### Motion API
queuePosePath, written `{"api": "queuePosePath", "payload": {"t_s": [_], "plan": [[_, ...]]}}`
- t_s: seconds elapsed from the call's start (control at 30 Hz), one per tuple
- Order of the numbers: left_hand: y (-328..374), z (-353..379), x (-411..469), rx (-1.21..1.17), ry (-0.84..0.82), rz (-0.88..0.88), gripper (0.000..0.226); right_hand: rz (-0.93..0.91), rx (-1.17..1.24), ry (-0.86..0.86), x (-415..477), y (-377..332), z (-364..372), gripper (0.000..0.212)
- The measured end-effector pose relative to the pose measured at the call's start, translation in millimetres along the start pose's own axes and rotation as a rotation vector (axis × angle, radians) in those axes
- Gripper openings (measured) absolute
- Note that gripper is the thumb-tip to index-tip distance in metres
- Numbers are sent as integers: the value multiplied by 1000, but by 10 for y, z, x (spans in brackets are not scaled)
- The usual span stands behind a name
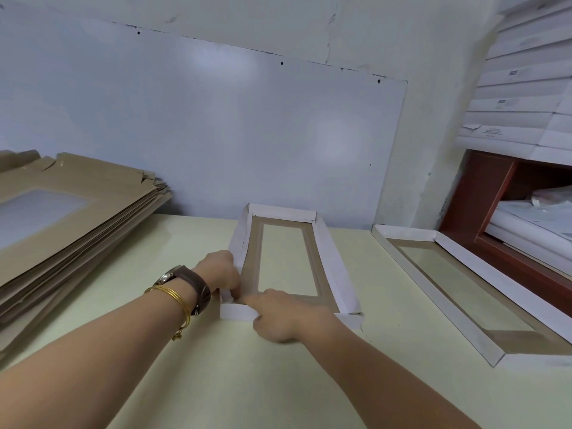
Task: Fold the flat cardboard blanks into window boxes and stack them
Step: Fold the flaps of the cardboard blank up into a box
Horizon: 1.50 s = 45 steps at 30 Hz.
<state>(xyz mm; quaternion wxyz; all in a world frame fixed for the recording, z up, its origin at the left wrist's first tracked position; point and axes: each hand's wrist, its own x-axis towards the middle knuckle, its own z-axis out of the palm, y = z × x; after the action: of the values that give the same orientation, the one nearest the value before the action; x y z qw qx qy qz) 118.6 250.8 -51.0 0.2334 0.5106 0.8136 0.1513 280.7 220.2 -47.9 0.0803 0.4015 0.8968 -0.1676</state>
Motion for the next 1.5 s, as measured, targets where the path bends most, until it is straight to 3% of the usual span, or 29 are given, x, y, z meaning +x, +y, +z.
{"api": "queuePosePath", "payload": {"t_s": [0.2, 0.43, 0.73, 1.4, 1.5], "plan": [[37, 7, 4, 34, -9, 4, 39, 9, -23, -3, -13, -25, -10, 62], [112, -4, -50, 139, 35, 36, 18, -5, -32, 11, -2, -56, -18, 62], [192, 70, -170, 288, 152, 125, 10, -17, -51, 31, 32, -62, 20, 65], [200, 105, -166, 367, 192, 150, 17, -92, -38, 122, 97, 55, 137, 63], [193, 107, -154, 369, 193, 152, 16, -98, -30, 143, 122, 59, 155, 52]]}}
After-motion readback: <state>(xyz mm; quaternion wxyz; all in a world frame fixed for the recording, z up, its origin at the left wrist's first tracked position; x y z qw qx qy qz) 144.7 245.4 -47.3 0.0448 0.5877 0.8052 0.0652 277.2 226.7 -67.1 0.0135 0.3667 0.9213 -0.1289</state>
